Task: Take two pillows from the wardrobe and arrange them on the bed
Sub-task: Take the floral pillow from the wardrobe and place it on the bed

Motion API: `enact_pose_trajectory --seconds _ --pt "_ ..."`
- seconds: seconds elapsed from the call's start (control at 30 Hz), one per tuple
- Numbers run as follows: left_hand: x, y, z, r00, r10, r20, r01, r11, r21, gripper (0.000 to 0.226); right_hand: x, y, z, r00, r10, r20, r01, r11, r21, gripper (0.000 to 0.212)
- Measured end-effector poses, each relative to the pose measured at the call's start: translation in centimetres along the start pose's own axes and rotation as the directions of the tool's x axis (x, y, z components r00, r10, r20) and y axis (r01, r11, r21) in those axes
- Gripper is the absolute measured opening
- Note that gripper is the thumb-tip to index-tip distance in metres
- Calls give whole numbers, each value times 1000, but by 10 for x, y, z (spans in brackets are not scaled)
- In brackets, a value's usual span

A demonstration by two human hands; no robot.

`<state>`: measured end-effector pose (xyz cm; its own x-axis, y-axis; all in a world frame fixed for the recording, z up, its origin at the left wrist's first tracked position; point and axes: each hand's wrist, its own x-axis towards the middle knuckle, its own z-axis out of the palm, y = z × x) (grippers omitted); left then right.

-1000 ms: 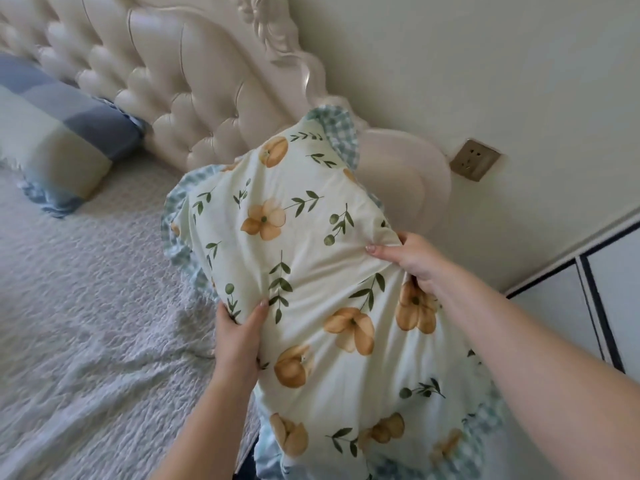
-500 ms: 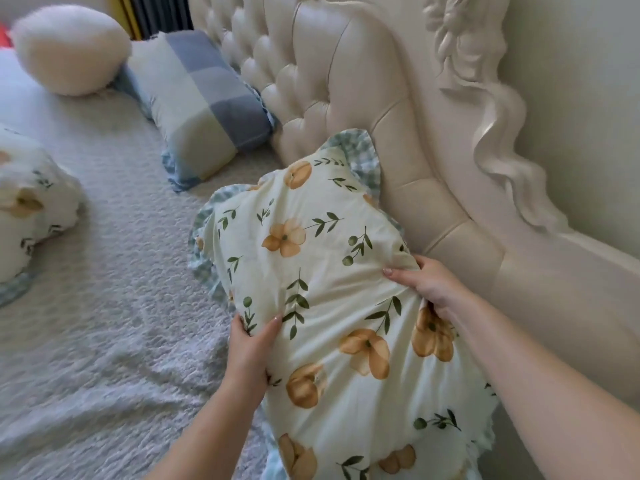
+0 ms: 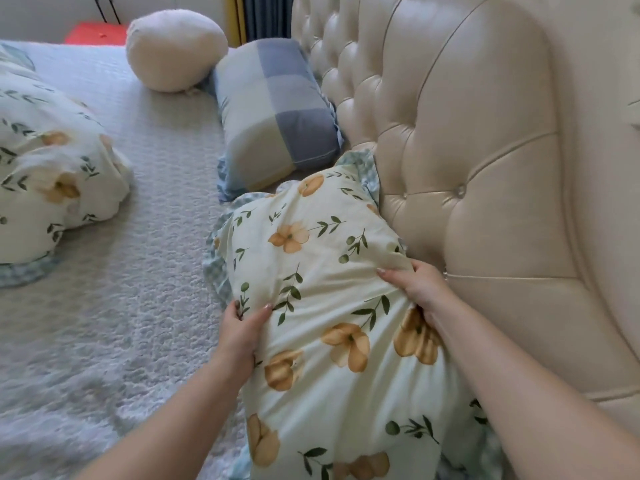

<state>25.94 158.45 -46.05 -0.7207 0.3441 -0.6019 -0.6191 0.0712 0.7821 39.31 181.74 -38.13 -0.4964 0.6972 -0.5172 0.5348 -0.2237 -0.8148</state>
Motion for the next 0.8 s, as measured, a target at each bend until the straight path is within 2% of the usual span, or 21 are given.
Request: enact_pose_trajectory --seconds 0.3,0.43,0.53,0.6,0.7,0.8 --pt "112 14 6 996 91 3 -91 992 90 54 104 -17 48 992 -110 -59 105 991 -77 37" --pt "142 10 3 998 36 46 -47 970 240 72 136 -12 66 965 -206 -161 165 957 -237 38" --pt "152 -4 4 1000 -9 27 -2 917 398 74 140 2 80 959 -232 -164 154 909 -388 38" --pt "147 -16 3 999 -47 12 38 915 402 78 138 16 83 968 -200 -149 117 891 -438 45" --pt "126 -37 -10 997 -70 24 56 924 379 82 118 38 80 969 -190 -157 93 872 -481 68" --pt "90 -62 -22 995 -97 33 73 899 431 101 74 57 73 951 -308 -37 236 796 -558 81"
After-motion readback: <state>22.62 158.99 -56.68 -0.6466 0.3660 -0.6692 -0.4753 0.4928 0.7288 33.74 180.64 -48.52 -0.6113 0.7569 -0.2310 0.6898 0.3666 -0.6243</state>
